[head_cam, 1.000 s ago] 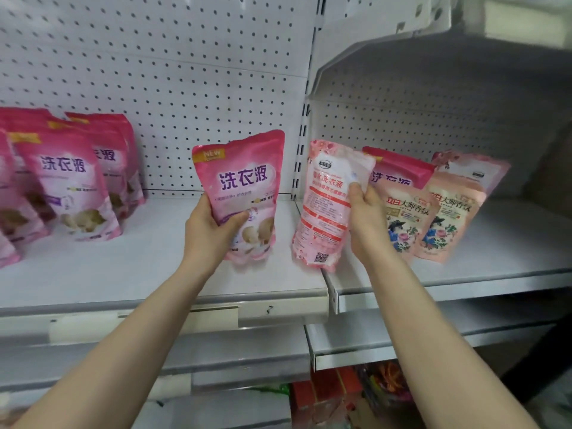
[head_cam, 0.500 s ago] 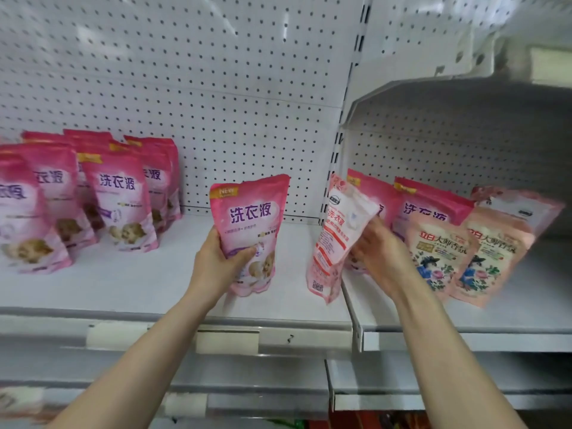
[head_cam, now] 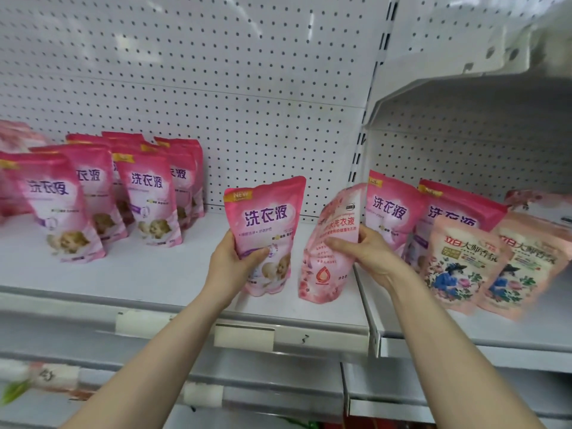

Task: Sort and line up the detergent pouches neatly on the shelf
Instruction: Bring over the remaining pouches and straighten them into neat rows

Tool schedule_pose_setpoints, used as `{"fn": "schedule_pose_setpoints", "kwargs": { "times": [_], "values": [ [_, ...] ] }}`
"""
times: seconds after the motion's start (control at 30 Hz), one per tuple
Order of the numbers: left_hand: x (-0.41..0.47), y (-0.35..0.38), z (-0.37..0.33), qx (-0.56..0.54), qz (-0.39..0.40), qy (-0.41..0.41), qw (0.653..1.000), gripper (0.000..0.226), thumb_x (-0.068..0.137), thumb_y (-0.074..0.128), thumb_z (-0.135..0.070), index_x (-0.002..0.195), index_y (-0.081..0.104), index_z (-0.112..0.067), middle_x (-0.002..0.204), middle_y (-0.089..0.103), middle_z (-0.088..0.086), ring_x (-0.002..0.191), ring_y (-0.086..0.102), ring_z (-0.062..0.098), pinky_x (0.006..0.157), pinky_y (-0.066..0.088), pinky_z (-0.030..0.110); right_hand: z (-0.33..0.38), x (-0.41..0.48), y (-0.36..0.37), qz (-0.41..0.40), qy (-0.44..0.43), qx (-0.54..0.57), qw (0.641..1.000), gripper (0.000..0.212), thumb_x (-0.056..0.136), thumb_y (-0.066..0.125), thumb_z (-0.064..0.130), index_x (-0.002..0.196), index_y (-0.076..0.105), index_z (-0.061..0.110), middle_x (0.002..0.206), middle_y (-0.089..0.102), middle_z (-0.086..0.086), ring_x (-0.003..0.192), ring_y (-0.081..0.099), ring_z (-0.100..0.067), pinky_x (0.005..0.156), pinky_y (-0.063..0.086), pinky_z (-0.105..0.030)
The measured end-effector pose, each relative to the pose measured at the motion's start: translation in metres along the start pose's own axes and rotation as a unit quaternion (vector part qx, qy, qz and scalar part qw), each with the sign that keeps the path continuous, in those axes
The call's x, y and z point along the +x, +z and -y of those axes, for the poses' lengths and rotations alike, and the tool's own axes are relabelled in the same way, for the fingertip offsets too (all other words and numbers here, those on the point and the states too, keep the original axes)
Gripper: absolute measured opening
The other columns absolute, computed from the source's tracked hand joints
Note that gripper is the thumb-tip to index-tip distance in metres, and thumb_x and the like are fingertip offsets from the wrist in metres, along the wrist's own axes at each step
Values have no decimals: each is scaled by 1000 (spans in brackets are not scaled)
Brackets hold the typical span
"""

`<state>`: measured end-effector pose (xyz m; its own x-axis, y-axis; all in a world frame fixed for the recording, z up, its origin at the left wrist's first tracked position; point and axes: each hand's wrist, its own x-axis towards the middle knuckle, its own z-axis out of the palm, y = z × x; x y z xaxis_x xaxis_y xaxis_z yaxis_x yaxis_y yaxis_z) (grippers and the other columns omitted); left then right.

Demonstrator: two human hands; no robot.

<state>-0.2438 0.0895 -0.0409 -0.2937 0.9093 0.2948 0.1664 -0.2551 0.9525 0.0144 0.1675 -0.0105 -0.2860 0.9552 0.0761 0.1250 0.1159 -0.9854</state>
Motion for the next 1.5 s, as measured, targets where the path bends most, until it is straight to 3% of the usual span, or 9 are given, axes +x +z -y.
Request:
{"fn": "schedule_pose_setpoints", "kwargs": {
  "times": [0.13, 0.3, 0.43, 0.57, 0.77, 0.9, 1.13, 1.27, 1.5],
  "values": [
    [-5, -8, -6, -49, -66, -7, 997, 37, 77, 78, -7, 102, 61, -27, 97, 73, -9, 86, 71, 7, 82, 59, 36, 3, -4, 6, -50, -28, 72, 996, 70, 42, 92, 30, 106, 68, 14, 104, 77, -5, 97, 74, -21, 84, 58, -37],
    [-15, -27, -22, -133, -118, -4, 984, 40, 78, 76, -4, 114, 59, -11, 106, 73, 5, 94, 71, 21, 78, 59, 37, 13, -6, 20, -58, -56, 79, 994, 60, 46, 90, 24, 101, 68, 17, 99, 77, -1, 91, 75, -19, 74, 60, -33],
    [-32, -54, -23, -119, -110, 19, 987, 34, 77, 76, -4, 103, 63, -21, 96, 75, -3, 85, 73, 16, 59, 57, 23, 16, -6, 43, -80, -61, 89, 991, 51, 54, 91, 20, 100, 69, 19, 95, 78, 0, 85, 76, -20, 73, 60, -38],
    [-47, -86, -15, -105, -114, 15, 988, 36, 76, 77, -4, 103, 62, -23, 96, 75, -4, 85, 73, 15, 63, 57, 23, 27, -7, 71, -78, -81, 96, 989, 51, 55, 92, 19, 101, 69, 19, 95, 78, 0, 85, 76, -20, 70, 61, -37],
    [-43, -154, -5, -108, -143, 2, 984, 37, 77, 77, -6, 109, 61, -15, 94, 75, 2, 70, 72, 13, 47, 52, 20, 55, -6, 132, -80, -100, 132, 983, 40, 53, 93, 19, 89, 77, 16, 91, 78, -5, 82, 77, -24, 63, 61, -36],
    [-32, -211, 2, -100, -143, 2, 985, 37, 77, 77, -7, 109, 62, -17, 96, 75, 2, 77, 73, 17, 48, 52, 20, 67, -5, 185, -95, -112, 140, 979, 30, 54, 92, 24, 81, 79, 17, 87, 78, -6, 79, 77, -25, 61, 60, -35],
    [-15, -320, 19, -90, -119, 5, 989, 36, 75, 77, -6, 105, 64, -21, 97, 76, 1, 85, 73, 21, 57, 55, 24, 74, -4, 291, -113, -124, 132, 977, 23, 70, 88, 18, 91, 78, 16, 93, 78, -5, 85, 76, -25, 69, 62, -40],
    [-13, -369, 25, -103, -111, 9, 988, 42, 66, 80, -18, 104, 63, -23, 98, 76, -3, 86, 74, 18, 60, 57, 26, 81, -1, 343, -114, -121, 139, 976, 24, 72, 87, 15, 94, 76, 15, 92, 78, -5, 84, 76, -25, 69, 62, -42],
    [-10, -429, 38, -128, -166, 14, 978, 54, 68, 78, -16, 118, 60, -10, 107, 74, 4, 94, 72, 22, 68, 59, 29, 97, 15, 412, -62, -148, 88, 983, 14, 77, 83, 14, 87, 77, 22, 91, 79, -1, 83, 76, -21, 68, 62, -38]
  ]
}}
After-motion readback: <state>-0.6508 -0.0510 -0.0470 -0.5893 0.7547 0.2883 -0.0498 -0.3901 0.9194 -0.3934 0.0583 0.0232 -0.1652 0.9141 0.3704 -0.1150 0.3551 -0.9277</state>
